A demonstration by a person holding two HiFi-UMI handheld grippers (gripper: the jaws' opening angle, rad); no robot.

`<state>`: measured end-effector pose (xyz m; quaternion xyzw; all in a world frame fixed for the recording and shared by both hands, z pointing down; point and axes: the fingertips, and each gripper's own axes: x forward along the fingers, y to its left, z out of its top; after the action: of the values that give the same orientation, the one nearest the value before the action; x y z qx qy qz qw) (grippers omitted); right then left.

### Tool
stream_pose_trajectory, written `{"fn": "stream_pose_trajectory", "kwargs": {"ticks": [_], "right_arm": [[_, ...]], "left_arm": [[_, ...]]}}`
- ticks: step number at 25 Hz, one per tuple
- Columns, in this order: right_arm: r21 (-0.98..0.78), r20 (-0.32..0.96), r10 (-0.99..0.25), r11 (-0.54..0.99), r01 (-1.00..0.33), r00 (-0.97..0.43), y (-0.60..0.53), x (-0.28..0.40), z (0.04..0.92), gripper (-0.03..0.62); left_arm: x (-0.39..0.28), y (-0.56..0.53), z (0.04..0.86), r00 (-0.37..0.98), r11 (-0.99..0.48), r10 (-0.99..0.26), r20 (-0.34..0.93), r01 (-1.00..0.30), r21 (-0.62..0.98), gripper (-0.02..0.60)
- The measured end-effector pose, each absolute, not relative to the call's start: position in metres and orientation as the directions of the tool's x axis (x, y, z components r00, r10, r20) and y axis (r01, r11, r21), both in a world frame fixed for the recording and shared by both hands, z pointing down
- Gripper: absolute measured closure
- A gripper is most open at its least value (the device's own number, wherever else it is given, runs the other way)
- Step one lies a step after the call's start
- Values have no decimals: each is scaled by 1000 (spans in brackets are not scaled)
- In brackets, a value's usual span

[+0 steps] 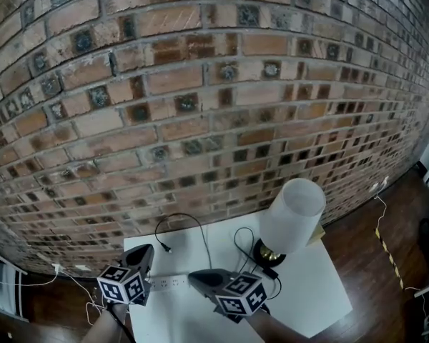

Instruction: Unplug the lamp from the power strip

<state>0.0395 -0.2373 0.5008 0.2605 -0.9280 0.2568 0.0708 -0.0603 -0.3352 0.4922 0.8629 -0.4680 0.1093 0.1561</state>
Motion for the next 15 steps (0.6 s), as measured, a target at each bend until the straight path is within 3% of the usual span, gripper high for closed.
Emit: {"fn": "stream_pose_trajectory", "kwargs": {"ticks": [15], "right_arm": [[-403,141,-425,801,-443,-894,-234,42,455,588]], "left_arm": [[-53,-298,428,463,-468,-845,266,-882,49,566]]}}
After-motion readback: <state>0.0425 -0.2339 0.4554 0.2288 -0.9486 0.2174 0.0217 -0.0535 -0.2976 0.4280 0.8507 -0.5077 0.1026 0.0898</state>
